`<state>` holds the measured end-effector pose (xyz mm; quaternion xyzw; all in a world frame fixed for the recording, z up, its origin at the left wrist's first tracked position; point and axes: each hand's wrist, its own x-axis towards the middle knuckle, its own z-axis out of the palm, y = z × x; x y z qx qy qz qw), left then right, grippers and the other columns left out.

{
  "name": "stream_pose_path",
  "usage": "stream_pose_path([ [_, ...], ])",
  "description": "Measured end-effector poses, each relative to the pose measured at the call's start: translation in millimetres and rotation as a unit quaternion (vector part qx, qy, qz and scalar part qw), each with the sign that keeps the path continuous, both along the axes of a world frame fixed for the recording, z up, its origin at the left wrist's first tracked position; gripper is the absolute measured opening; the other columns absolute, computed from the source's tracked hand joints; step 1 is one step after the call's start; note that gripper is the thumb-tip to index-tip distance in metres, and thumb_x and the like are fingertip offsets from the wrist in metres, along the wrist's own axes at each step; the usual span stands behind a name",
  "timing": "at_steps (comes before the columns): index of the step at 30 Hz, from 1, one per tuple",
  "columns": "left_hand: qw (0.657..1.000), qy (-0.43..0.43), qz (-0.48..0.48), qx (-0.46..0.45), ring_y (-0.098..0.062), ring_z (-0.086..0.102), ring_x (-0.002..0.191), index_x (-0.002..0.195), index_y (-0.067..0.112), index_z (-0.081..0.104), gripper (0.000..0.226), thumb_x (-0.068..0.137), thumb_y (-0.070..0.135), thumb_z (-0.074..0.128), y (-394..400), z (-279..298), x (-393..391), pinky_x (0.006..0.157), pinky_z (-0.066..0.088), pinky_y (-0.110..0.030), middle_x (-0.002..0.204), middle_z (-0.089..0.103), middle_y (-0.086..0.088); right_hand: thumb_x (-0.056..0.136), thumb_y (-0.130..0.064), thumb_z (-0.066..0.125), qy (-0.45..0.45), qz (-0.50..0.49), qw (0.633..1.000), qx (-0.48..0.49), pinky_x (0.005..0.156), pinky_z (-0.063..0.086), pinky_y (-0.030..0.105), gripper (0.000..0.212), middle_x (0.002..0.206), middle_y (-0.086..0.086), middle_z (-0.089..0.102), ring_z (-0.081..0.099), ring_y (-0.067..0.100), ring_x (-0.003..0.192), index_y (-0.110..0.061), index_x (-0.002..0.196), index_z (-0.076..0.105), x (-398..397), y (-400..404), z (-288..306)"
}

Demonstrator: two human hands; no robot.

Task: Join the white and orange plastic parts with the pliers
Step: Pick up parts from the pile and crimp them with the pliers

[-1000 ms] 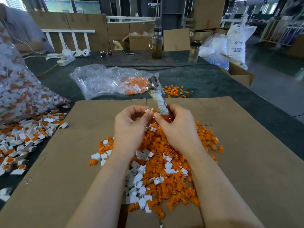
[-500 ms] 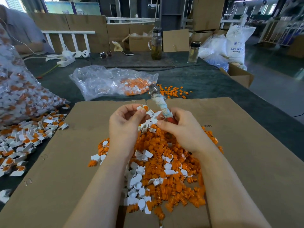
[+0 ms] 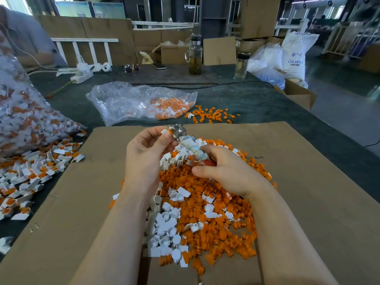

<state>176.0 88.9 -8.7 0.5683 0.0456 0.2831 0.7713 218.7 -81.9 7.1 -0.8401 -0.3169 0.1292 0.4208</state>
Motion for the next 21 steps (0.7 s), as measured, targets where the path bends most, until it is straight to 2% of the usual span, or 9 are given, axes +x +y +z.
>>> stream_pose_path([
  [3, 1.0, 0.0, -0.005, -0.008, -0.01, 0.066, 0.064, 0.087, 0.011, 0.068, 0.01, 0.078, 0.014, 0.07, 1, 0, 0, 0.067, 0.055, -0.021, 0.07, 0.07, 0.005, 0.091, -0.025, 0.064, -0.015, -0.001, 1.0, -0.016, 0.08, 0.051, 0.039, 0.018, 0.096, -0.002, 0.065, 0.062, 0.015, 0.087, -0.019, 0.108, 0.062, -2, 2, 0],
  [6, 1.0, 0.006, 0.005, -0.012, -0.009, 0.064, 0.061, 0.086, 0.011, 0.068, 0.007, 0.087, 0.004, 0.066, 0, -1, 0, 0.066, 0.055, -0.021, 0.068, 0.069, 0.007, 0.092, -0.021, 0.06, -0.046, 0.0, 0.999, -0.029, 0.077, 0.052, 0.043, 0.013, 0.093, 0.001, 0.065, 0.062, 0.017, 0.081, -0.017, 0.105, 0.063, -4, 6, 1],
  [9, 0.999, 0.015, 0.021, -0.02, -0.009, 0.062, 0.059, 0.085, 0.011, 0.068, 0.011, 0.089, 0.002, 0.064, 1, -1, 1, 0.065, 0.055, -0.021, 0.066, 0.068, 0.007, 0.092, -0.018, 0.058, -0.06, 0.002, 0.998, -0.03, 0.063, 0.048, 0.035, 0.008, 0.084, -0.004, 0.063, 0.059, 0.009, 0.068, -0.024, 0.096, 0.061, -4, 11, -1],
  [11, 0.999, 0.018, 0.023, -0.028, -0.009, 0.062, 0.059, 0.084, 0.011, 0.068, 0.012, 0.089, 0.002, 0.063, 1, 0, 0, 0.065, 0.055, -0.022, 0.066, 0.068, 0.006, 0.091, -0.013, 0.056, -0.066, -0.004, 0.997, -0.032, 0.054, 0.038, 0.024, 0.016, 0.073, -0.012, 0.057, 0.052, -0.002, 0.056, -0.028, 0.088, 0.058, -4, 13, -2],
  [15, 0.999, 0.025, 0.028, -0.036, -0.011, 0.063, 0.061, 0.085, 0.009, 0.068, 0.011, 0.09, 0.001, 0.063, 2, 1, 1, 0.067, 0.056, -0.023, 0.072, 0.069, 0.001, 0.09, -0.009, 0.053, -0.069, -0.013, 0.997, -0.04, 0.05, 0.03, 0.015, 0.024, 0.064, -0.016, 0.052, 0.049, -0.01, 0.05, -0.031, 0.081, 0.056, -5, 16, -4],
  [18, 0.997, 0.039, 0.028, -0.055, -0.012, 0.065, 0.064, 0.086, 0.008, 0.069, 0.009, 0.089, 0.001, 0.064, 3, 3, 1, 0.068, 0.057, -0.023, 0.074, 0.07, -0.001, 0.091, -0.013, 0.055, -0.087, -0.02, 0.995, -0.041, 0.049, 0.03, 0.014, 0.011, 0.065, -0.014, 0.053, 0.05, -0.004, 0.053, -0.022, 0.091, 0.062, -4, 19, -7],
  [21, 0.993, 0.068, 0.042, -0.089, -0.011, 0.07, 0.068, 0.088, 0.009, 0.07, 0.004, 0.087, 0.005, 0.068, 8, 2, -2, 0.07, 0.06, -0.023, 0.076, 0.074, -0.001, 0.091, -0.022, 0.056, -0.129, -0.049, 0.989, -0.059, 0.051, 0.031, 0.023, 0.005, 0.07, -0.009, 0.054, 0.05, 0.006, 0.059, -0.019, 0.092, 0.06, -3, 20, -12],
])
